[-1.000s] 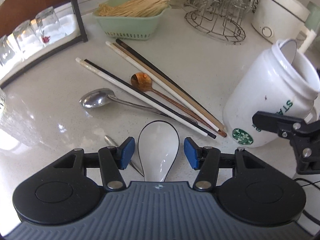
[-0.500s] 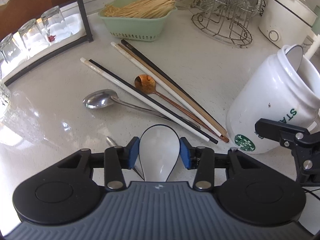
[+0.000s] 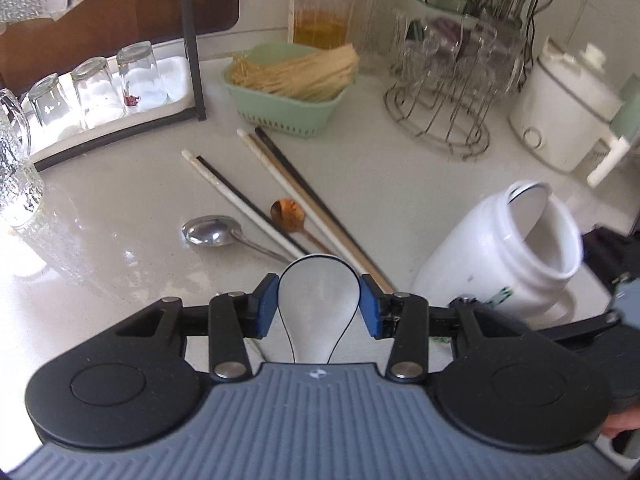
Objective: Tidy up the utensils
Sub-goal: 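Return the left tool to the counter and grasp a second white ceramic spoon, then carry the second spoon with the left tool and lower it into the mug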
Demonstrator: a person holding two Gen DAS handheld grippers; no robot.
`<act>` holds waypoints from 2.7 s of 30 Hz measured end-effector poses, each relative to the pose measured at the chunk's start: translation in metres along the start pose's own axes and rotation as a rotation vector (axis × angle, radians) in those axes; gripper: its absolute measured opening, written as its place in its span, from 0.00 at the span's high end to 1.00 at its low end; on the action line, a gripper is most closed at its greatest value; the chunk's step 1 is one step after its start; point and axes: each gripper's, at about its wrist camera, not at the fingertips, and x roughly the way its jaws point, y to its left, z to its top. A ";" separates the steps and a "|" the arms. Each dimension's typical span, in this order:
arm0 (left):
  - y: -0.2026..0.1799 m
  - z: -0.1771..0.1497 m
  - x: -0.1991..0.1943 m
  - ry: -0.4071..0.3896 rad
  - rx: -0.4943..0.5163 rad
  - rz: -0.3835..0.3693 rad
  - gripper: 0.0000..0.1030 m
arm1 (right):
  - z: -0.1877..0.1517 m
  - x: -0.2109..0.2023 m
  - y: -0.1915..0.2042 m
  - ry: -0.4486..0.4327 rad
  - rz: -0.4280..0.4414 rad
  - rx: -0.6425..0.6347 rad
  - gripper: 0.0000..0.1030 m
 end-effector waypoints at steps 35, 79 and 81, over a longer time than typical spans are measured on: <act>-0.057 0.064 -0.104 -0.232 0.006 -0.105 0.53 | -0.006 0.001 0.000 -0.036 0.019 -0.019 0.12; -0.110 0.048 -0.042 -0.090 0.105 -0.126 0.53 | -0.008 0.001 -0.003 -0.053 0.036 -0.014 0.12; -0.109 0.047 -0.039 -0.067 0.102 -0.123 0.53 | -0.008 0.001 -0.002 -0.053 0.036 -0.015 0.12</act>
